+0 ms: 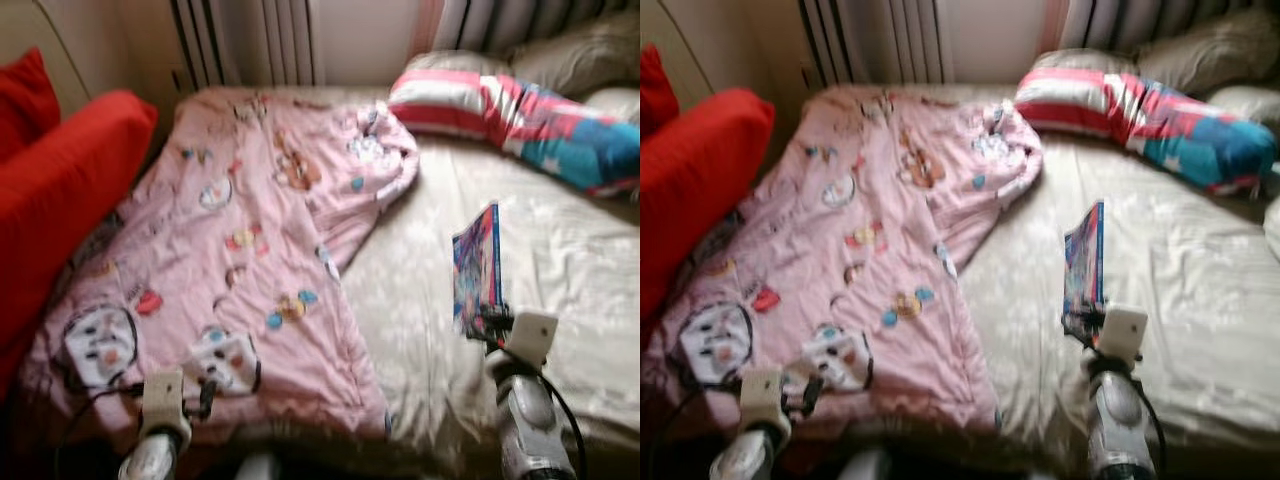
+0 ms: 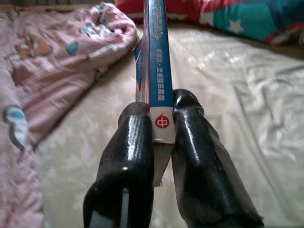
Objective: Clean up the room
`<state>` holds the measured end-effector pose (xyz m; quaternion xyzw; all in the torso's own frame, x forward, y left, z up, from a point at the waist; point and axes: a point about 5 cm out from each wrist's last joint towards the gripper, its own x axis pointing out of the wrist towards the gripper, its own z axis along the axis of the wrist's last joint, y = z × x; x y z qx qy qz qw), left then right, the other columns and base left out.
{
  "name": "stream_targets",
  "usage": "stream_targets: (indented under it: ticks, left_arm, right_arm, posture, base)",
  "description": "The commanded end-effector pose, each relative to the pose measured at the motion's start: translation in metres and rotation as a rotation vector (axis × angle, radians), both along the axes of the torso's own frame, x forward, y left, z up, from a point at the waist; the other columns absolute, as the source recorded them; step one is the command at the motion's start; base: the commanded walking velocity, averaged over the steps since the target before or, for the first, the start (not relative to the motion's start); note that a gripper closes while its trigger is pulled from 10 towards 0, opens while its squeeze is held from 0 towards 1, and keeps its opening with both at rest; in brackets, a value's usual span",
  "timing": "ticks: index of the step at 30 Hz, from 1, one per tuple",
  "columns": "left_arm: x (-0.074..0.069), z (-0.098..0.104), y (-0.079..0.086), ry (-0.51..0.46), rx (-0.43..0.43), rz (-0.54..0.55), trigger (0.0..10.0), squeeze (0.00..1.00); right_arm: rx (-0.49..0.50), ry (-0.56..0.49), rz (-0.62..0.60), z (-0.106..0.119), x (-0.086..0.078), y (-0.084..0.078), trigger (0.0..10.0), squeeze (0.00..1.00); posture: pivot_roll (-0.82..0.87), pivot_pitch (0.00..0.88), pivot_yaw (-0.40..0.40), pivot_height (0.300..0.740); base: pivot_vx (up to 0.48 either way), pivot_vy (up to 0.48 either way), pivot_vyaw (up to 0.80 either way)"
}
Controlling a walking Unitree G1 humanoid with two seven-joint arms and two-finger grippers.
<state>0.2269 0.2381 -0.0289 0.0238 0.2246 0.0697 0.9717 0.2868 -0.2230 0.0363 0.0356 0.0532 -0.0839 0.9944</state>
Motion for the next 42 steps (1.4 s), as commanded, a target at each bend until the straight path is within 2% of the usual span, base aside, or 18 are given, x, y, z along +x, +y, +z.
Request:
stream_targets:
  ticks: [1,6,12,15,26,42]
  left_arm:
    - [-0.01,-0.008,0.004,0.055,0.0,0.025,10.0,0.0]
    - [-0.024,-0.021,0.004,0.149,-0.009,0.036,10.0,0.0]
    - [-0.027,-0.025,0.001,0.177,-0.014,0.037,10.0,0.0]
    - [-0.027,-0.026,-0.001,0.183,-0.014,0.029,10.0,0.0]
    - [-0.028,-0.029,-0.006,0.206,-0.016,0.023,10.0,0.0]
    - [-0.032,-0.032,-0.007,0.217,-0.021,0.022,10.0,0.0]
  right_arm:
    - [-0.004,-0.03,0.003,0.007,0.005,0.0,10.0,0.0]
    - [0.018,0.003,0.002,0.002,0.006,0.002,10.0,0.0]
    - [0.032,0.002,0.002,0.001,0.005,0.003,10.0,0.0]
    - [0.03,0.008,-0.009,0.0,0.004,0.003,10.0,0.0]
    - [0.039,0.014,-0.036,-0.001,0.004,-0.001,10.0,0.0]
    - [0.017,0.005,0.011,0.0,0.006,0.006,10.0,0.0]
  posture:
    - [-0.02,0.0,0.01,0.74]
    - [-0.02,0.0,0.009,0.74]
    - [-0.03,0.0,0.01,0.74]
    - [-0.03,0.0,0.01,0.74]
    - [-0.04,0.0,0.015,0.74]
    - [-0.04,0.0,0.016,0.74]
  base:
    - [0.0,0.0,0.0]
    - [0.0,0.0,0.0]
    - [0.0,0.0,0.0]
    - [0.0,0.0,0.0]
    - [0.0,-0.357,-0.25]
    - [0.0,-0.352,0.0]
